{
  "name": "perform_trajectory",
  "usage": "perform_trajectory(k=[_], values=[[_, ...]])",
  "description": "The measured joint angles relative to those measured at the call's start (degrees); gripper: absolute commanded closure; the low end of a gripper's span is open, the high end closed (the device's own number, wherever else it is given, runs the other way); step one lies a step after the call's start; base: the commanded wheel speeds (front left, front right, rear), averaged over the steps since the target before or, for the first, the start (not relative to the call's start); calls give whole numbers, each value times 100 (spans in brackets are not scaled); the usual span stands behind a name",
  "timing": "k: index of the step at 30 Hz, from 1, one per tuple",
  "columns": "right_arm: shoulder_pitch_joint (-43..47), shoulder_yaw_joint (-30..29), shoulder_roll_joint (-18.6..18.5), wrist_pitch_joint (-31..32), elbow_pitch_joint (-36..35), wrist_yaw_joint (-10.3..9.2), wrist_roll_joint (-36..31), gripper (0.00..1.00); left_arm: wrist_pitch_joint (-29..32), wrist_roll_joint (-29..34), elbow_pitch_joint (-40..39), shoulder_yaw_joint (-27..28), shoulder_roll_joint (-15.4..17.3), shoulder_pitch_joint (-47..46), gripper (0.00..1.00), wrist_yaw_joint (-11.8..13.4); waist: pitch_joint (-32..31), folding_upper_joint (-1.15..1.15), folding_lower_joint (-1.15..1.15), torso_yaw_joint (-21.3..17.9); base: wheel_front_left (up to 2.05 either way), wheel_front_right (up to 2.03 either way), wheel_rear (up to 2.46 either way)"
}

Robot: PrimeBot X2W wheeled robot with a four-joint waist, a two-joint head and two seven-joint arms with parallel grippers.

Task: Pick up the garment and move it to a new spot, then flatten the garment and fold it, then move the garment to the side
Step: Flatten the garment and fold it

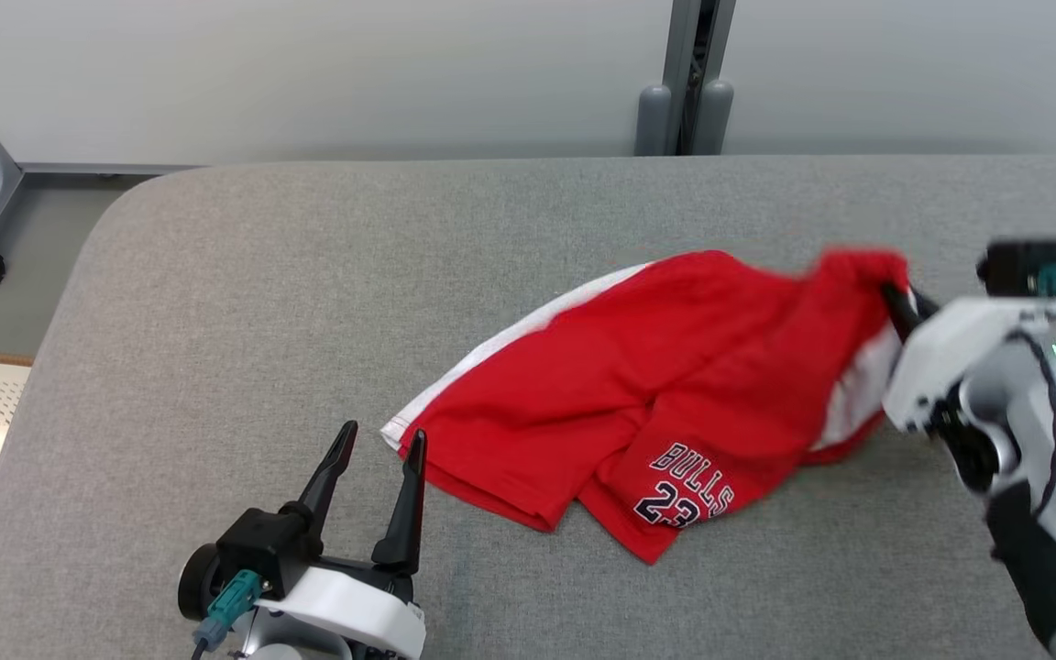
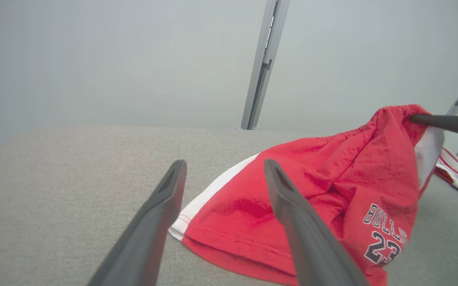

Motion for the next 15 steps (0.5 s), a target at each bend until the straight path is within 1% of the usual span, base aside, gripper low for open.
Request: perform_trajectory(k=[3, 4, 9, 10, 11, 15], values=[[181, -347, 41, -42, 775, 0, -381, 100, 0, 1, -4, -8, 0, -26, 0, -1, 82, 0, 0, 10, 0, 0, 0], [194, -556, 78, -113, 1149, 0, -538, 100, 0, 15, -5, -1, -2, -66, 0, -2, 131, 0, 0, 6, 0, 0, 0], [14, -1102, 47, -506, 1878, 1, -869, 100, 0, 53, 14, 11, -2, -110, 0, -8, 220, 0, 0, -49, 0, 0, 0], [-50, -1167, 31, -645, 1953, 1, -938, 32, 0, 53, 21, 9, 1, -114, 0, -9, 231, 0, 0, -61, 0, 0, 0], [-127, -1232, 20, -731, 2035, 1, -1025, 0, 0, 53, 26, 2, 0, -122, 0, -9, 241, 0, 0, -70, 0, 0, 0], [-354, -1341, 74, -1033, 2164, 1, -1215, 0, 0, 52, 45, -8, -1, -131, 0, -8, 236, 0, 0, -104, 0, 0, 0]])
